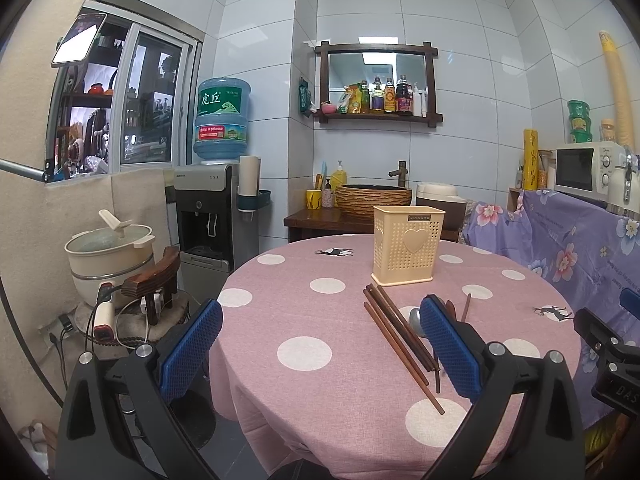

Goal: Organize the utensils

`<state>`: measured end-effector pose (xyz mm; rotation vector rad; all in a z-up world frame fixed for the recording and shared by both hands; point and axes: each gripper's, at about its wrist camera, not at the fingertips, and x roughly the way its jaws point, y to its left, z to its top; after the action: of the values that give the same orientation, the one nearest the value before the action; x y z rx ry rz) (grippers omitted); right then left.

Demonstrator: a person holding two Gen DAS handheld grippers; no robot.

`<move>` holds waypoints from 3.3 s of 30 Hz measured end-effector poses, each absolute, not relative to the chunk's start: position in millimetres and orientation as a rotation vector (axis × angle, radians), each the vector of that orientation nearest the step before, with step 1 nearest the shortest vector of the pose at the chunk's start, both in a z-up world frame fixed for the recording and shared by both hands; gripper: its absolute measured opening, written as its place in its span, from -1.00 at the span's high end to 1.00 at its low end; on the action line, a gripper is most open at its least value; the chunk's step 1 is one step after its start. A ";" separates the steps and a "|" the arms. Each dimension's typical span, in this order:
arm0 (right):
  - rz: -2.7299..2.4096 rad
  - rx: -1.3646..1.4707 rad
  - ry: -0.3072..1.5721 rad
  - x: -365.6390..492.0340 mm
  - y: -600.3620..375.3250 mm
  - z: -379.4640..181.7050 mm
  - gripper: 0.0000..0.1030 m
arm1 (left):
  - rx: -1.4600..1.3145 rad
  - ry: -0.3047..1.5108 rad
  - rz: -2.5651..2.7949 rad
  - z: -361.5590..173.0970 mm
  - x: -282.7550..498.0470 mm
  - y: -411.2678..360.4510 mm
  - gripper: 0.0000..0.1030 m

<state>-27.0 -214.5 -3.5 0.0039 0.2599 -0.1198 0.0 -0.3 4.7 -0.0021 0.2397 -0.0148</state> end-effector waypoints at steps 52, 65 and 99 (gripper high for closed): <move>-0.150 0.050 0.453 40.3 -245.8 -44.5 -0.91 | 0.016 0.546 -0.075 -45.4 77.4 3.6 -0.90; -0.117 0.071 0.627 120.6 -257.0 -61.9 -0.88 | 0.036 0.815 -0.192 -68.9 170.0 -33.5 -0.31; -0.185 0.349 0.934 288.3 -281.6 -87.1 0.08 | -0.033 0.899 -0.094 -72.1 207.2 -4.5 -0.13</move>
<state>288.3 -281.6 -87.1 0.3485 0.9340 -0.1851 207.2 -4.5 -72.1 -0.0330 0.8990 -0.0940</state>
